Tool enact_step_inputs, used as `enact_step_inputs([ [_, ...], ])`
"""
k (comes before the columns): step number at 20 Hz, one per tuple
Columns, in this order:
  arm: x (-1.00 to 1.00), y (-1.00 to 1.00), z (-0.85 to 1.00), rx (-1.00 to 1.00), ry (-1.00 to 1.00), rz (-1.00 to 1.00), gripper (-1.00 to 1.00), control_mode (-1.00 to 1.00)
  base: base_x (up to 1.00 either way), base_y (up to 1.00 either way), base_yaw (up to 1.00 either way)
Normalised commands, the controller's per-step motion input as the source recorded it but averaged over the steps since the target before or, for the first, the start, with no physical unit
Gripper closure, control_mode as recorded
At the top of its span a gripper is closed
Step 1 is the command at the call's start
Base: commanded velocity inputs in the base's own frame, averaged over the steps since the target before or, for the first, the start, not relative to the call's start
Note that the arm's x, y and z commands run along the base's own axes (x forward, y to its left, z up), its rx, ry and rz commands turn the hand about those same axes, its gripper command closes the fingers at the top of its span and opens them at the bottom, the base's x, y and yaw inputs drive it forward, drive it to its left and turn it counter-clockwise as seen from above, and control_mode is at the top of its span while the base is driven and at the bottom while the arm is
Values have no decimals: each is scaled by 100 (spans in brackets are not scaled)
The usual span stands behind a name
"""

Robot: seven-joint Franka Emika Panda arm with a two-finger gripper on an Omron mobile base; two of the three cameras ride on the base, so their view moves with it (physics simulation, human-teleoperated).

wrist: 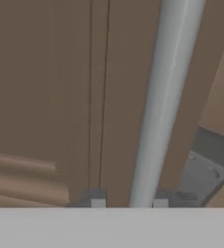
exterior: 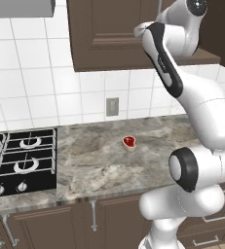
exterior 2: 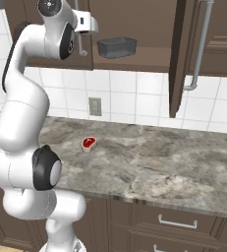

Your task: Retrieve the tupperware from the cabinet, then place the raw meat into the tupperware to avoid contamination.

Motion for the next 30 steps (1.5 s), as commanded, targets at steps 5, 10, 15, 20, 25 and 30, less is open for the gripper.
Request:
enact_step_inputs([
  [5,0,41,-74,0,10,0,100,-100,0,0,0],
  [10,0,63,-67,0,3,0,100,-100,0,0,0],
  [15,-11,81,-45,0,-1,0,100,-100,0,0,0],
  [20,-30,83,-33,3,-2,0,100,-100,0,0,0],
  [25,-48,70,-25,9,0,3,100,-100,0,0,0],
  [30,-52,76,-31,6,-3,1,100,-100,0,0,0],
])
